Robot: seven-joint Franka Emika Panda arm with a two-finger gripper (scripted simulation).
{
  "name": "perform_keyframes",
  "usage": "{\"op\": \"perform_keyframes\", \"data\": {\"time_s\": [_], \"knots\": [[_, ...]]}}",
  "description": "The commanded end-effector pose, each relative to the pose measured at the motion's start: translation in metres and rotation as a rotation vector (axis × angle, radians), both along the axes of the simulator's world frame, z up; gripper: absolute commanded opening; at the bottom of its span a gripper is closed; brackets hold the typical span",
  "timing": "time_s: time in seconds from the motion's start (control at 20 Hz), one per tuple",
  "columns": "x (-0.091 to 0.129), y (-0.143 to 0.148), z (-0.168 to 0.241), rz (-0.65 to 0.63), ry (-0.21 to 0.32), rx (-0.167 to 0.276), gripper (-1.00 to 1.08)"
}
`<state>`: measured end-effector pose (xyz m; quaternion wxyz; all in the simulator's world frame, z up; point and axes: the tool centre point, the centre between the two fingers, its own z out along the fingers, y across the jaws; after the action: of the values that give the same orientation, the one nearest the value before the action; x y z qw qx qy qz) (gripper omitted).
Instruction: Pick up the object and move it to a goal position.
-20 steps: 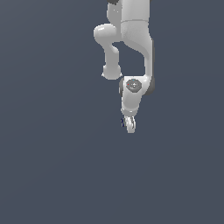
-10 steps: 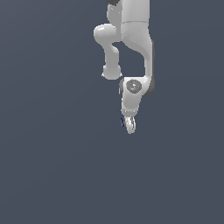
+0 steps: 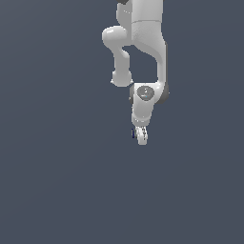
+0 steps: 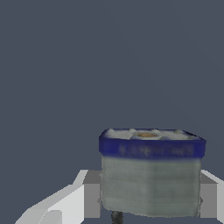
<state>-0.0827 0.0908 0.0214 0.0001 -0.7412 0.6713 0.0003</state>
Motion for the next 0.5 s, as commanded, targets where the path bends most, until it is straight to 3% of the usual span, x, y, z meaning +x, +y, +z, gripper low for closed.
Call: {"op": "perform_keyframes", "data": {"time_s": [0.0,0.45], "knots": [[0.004,-0.003,0.009,0.000,-0.001,0.000,-1.00],[0.028,-0.022,0.067,-0.002,-0.001,-0.001,-1.00]]}}
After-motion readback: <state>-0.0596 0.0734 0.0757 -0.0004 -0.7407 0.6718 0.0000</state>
